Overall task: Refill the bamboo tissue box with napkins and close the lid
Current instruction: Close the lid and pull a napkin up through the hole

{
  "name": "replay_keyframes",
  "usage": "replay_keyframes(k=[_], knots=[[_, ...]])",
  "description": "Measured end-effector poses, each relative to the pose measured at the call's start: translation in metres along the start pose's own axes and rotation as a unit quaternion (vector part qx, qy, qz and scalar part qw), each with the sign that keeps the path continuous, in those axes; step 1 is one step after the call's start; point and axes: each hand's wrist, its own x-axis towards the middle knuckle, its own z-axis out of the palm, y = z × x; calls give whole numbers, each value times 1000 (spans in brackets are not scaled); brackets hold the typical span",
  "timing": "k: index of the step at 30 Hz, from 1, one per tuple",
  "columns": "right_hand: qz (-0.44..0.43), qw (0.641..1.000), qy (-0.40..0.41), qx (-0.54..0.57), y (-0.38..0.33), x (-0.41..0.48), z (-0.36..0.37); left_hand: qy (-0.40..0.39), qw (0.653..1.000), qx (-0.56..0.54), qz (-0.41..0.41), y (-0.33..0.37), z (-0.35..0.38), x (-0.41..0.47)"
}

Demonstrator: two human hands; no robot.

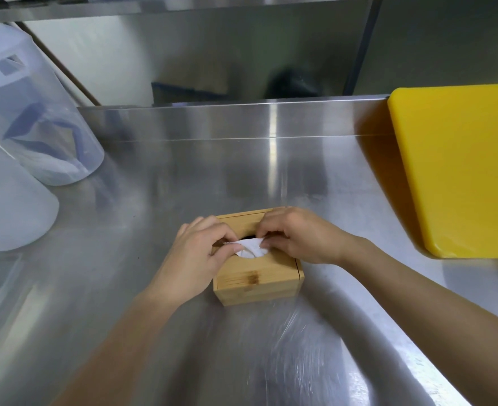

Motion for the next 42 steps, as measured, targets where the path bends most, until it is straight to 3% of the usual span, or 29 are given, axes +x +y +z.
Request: replay_keyframes(k=[9,16,20,26,36,42], knots=[[7,997,66,39,2,-7,10,34,998,-56,9,2,5,0],[77,974,86,193,3,-14,12,66,993,-94,18,7,10,6],[85,974,52,204,1,-11,8,37,990,-135,-33,3,11,4],[103,952,87,274,5,-14,9,32,980,-183,-63,-8,13,3],[100,939,125,304,5,-14,13,27,975,-207,-72,-6,13,0],[102,948,102,285,3,-13,12,60,962,-254,-82,-7,16,-1]])
